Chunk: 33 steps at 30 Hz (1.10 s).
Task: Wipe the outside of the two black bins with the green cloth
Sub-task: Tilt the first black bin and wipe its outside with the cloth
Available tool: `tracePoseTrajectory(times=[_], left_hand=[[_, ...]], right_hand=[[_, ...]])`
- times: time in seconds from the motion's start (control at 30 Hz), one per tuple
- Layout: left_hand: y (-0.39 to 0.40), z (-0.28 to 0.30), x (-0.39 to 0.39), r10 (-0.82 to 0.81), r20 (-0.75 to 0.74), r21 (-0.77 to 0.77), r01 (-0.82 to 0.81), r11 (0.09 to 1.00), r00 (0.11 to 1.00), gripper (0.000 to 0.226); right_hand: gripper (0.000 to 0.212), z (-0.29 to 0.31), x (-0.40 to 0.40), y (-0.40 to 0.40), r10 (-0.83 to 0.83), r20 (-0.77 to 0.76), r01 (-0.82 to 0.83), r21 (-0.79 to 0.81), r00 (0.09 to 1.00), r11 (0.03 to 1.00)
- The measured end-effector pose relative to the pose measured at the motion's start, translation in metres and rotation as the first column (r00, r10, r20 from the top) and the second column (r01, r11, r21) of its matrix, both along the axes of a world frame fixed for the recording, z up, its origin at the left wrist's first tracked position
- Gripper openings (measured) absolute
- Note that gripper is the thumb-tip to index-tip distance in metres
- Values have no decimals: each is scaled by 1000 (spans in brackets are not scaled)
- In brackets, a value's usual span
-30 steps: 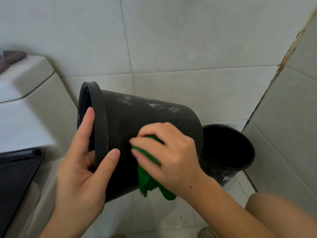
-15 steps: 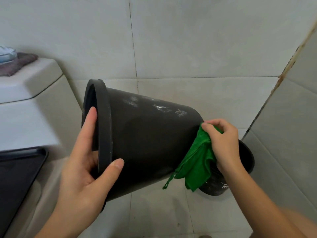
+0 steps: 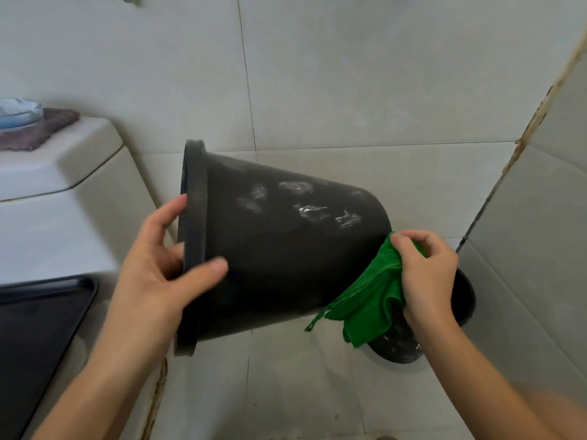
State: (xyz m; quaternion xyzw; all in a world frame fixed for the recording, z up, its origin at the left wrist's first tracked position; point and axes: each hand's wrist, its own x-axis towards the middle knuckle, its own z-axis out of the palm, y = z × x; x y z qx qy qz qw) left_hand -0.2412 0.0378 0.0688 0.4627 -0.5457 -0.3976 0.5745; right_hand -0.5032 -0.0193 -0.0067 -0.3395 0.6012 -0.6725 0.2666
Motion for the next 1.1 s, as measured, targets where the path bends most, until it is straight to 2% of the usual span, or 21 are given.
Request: tracePoseTrajectory(times=[0.07,0.13,0.23,0.33,0.4,0.47,0.6,0.67,0.73,0.9,1.03,1.1], left_hand=[[-9,0,4,105,46,19,-106,994,993,53],[-15,-5,5,121,113,41,-126,991,986,45],[-15,-10,3,66,97,124,-78,989,993,58],[-16,-7,7,59,35,158,-64,985,998,71],[-18,-6,12,89,-8,187,-86,979,996,72],[-18,-5,12,90,-49,218,-77,973,995,62],[-14,-2,1,24,-182,284,29,959,983,25],[-13,-3,-1,24,-212,314,45,948,977,17],[-11,-3,-2,15,-202,295,47,954,979,20],[-6,-3,-5,-17,-88,131,28,991,996,42],[-4,-4,-4,-21,-64,59,25,998,998,49],[-4,-4,-4,-22,-67,45,25,999,998,50]], right_hand=[[11,-6,5,3,8,-67,-6,18,998,1000],[12,-15,9,4,10,-91,-5,62,996,998],[11,-23,10,6,3,-69,5,115,998,993],[12,-21,9,10,13,-95,-5,91,995,996],[13,-17,9,13,20,-119,-13,60,993,998],[13,-17,10,14,12,-137,-6,46,990,999],[13,-22,8,14,-12,-144,20,55,990,998],[13,-25,7,14,-5,-148,14,62,989,998],[13,-26,7,14,4,-162,7,66,987,998],[13,-15,6,15,-6,-235,16,40,972,999],[15,1,4,18,-73,-473,2,-150,878,989],[3,9,3,19,-101,-578,-59,-252,810,966]])
